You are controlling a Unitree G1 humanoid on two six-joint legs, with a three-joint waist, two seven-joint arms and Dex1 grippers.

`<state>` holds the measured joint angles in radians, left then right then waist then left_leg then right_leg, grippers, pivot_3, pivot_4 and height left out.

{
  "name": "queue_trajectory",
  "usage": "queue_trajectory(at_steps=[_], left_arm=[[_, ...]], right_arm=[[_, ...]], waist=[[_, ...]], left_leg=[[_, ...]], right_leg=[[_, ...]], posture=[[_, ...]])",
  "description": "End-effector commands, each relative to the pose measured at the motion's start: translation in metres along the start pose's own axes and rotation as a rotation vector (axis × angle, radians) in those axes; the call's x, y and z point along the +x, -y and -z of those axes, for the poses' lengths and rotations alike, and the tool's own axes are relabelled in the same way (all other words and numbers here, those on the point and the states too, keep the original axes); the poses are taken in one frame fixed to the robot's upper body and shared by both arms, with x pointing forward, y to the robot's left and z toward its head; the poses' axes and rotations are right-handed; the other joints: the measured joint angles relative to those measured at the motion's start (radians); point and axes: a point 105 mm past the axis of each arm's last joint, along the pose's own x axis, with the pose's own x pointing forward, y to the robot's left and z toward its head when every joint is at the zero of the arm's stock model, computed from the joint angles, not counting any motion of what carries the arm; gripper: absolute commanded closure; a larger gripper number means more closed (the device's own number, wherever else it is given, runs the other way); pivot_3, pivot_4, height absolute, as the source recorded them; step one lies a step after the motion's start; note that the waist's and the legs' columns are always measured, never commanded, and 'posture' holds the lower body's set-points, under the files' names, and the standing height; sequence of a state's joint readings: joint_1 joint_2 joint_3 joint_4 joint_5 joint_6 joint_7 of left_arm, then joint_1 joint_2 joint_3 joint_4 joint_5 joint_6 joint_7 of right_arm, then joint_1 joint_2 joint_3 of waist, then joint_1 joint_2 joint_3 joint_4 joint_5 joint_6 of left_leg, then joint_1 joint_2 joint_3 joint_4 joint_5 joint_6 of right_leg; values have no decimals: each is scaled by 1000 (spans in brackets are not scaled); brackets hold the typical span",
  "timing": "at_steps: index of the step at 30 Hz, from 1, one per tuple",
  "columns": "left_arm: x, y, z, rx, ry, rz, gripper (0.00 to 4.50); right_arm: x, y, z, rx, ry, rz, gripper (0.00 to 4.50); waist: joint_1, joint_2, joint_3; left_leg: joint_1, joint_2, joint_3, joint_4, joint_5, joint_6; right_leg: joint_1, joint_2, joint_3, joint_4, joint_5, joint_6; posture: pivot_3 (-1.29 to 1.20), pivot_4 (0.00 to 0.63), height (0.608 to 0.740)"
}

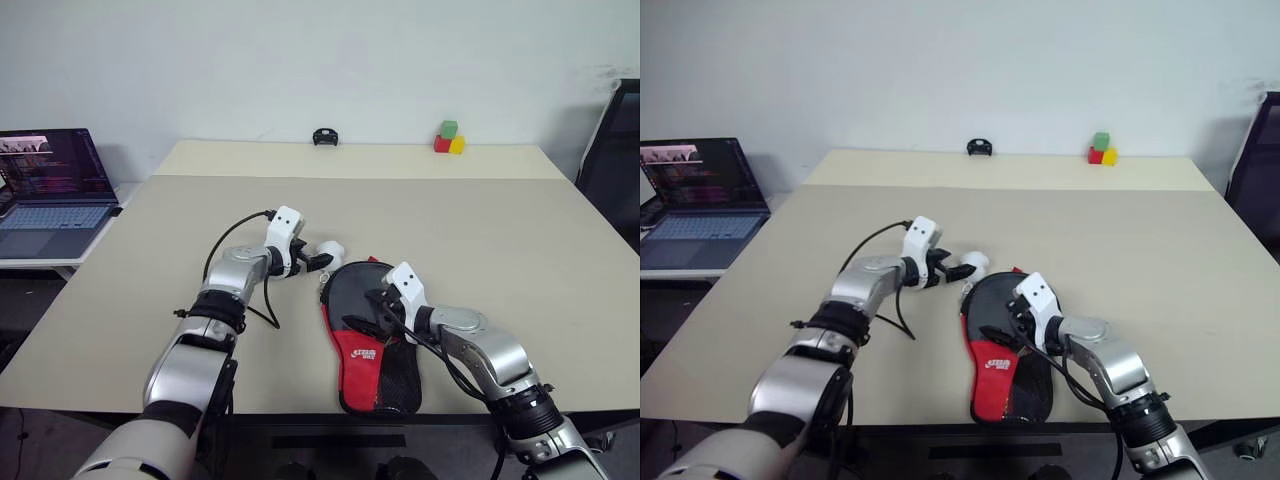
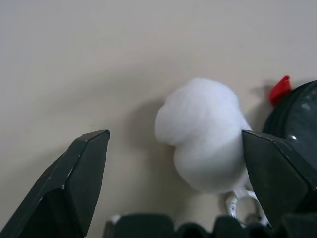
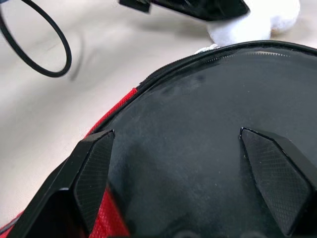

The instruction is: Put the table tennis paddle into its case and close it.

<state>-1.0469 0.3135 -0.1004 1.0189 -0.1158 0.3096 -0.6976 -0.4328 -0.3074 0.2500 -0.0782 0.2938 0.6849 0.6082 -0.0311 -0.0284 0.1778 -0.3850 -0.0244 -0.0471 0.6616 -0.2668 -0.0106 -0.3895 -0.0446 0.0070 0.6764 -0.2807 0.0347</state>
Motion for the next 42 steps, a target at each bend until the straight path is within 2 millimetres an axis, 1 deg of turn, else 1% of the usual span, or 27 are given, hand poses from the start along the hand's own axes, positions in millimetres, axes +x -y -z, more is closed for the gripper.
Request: queue_trajectory(at_steps=[1, 5, 10, 13, 20, 22, 24, 25, 41, 42], left_arm=[[4, 1, -5, 22, -3, 6, 0], [11, 11, 2, 3, -29, 50, 0], [14, 17, 8, -16, -41, 72, 0], [16, 19, 10, -22, -39, 74, 589], [16, 23, 13, -39, -32, 100, 2969], [16, 22, 14, -41, -32, 102, 3633], [15, 22, 15, -42, -32, 103, 4192], [15, 22, 15, -43, -32, 103, 4353], [15, 22, 15, -43, -32, 104, 4392], [14, 20, 12, -33, -24, 99, 4392]], right_arm=[[1, -3, 5, 19, -13, 4, 47], [2, -4, 4, 23, -5, 12, 47], [1, -4, 3, 22, 0, 24, 47], [0, -2, 2, 16, 3, 38, 0], [-5, 8, 1, -19, -6, 89, 0], [-8, 11, 3, -26, -21, 104, 0], [-9, 12, 5, -26, -29, 112, 0], [-10, 13, 5, -25, -30, 113, 0], [-10, 13, 5, -25, -31, 114, 0], [-11, 13, 15, -32, -78, 117, 0]], waist=[[-1, 0, 0], [-1, 0, 0], [0, 0, 0], [2, 0, 0], [2, 0, 0], [2, 0, 0], [2, 0, 0], [2, 0, 0], [2, 0, 0], [2, 0, 0]], left_leg=[[0, 0, 0, 0, 0, 0], [0, 0, 0, 0, 0, 0], [0, 0, 0, 0, 0, 0], [0, 0, 0, 0, 0, 0], [0, 0, 0, 0, 0, 0], [0, 0, 0, 0, 0, 0], [0, 0, 0, 0, 0, 0], [0, 0, 0, 0, 0, 0], [0, 0, 0, 0, 0, 0], [0, 0, 0, 0, 0, 0]], right_leg=[[0, 0, 0, 0, 0, 0], [0, 0, 0, 0, 0, 0], [0, 0, 0, 1, 0, 0], [0, 0, -1, 1, 0, 0], [0, 0, -1, 1, 0, 0], [0, 0, -1, 1, 0, 0], [0, 0, -1, 1, 0, 0], [0, 0, -1, 1, 0, 0], [0, 0, -2, 1, 0, 0], [0, 0, -2, 1, 0, 0]], posture=[[0, 150, 740], [0, 150, 740], [0, 150, 740], [0, 150, 740], [0, 150, 740], [0, 150, 740], [0, 150, 740], [0, 150, 740], [0, 150, 740], [0, 150, 740]])
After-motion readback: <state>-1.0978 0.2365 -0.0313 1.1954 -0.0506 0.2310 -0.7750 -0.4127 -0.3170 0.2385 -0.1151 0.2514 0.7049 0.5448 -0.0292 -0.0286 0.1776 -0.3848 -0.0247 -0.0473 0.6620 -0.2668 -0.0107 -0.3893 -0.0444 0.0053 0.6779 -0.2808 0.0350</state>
